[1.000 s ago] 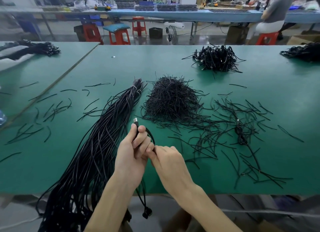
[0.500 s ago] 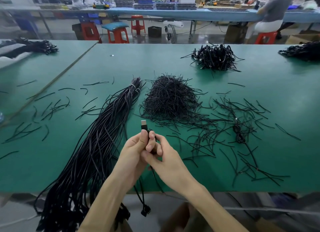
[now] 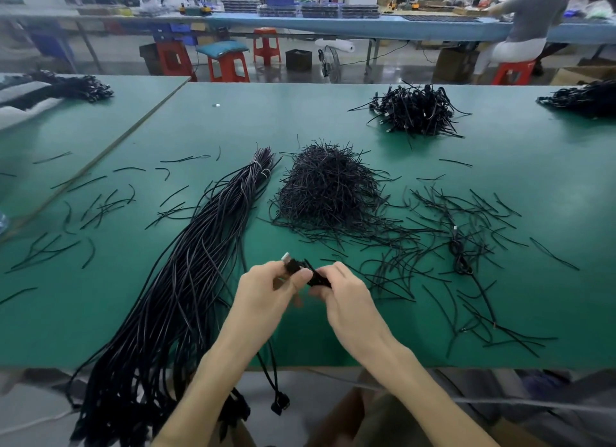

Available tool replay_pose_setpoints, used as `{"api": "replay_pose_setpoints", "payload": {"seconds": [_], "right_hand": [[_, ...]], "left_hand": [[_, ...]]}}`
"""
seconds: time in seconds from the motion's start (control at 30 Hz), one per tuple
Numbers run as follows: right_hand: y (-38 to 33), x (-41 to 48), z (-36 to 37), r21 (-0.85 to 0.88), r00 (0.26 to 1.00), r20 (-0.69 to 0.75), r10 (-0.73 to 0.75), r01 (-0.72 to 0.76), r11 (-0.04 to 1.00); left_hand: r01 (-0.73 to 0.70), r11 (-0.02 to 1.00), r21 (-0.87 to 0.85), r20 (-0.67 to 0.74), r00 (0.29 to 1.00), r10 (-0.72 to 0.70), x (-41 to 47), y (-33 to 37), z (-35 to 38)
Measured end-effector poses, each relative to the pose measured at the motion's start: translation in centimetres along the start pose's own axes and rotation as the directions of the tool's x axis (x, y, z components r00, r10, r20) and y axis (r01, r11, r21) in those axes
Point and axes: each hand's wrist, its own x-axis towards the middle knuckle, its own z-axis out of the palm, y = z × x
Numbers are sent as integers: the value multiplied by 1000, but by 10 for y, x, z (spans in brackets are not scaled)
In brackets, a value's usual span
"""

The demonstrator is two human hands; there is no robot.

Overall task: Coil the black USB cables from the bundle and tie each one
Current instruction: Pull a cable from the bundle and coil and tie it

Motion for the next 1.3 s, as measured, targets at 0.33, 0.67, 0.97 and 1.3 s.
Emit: {"api": "replay_pose_setpoints", "payload": {"seconds": [0.33, 0.67, 0.97, 1.3], "right_hand": [[4, 0, -10, -375, 980, 135, -149, 189, 907], [5, 4, -8, -473, 948, 177, -264, 318, 822], [18, 4, -14, -616, 953, 7, -302, 242, 750], [61, 7, -75, -566, 957, -243, 155, -270, 779]], "left_hand": [[8, 960, 279, 176, 983, -59, 12, 0, -28], [-122, 922, 368, 575, 809, -122, 17, -2, -18], [-219, 782, 584, 270, 961, 67, 11, -12, 2], [-26, 839, 544, 0, 1000, 31, 17, -17, -16]]}}
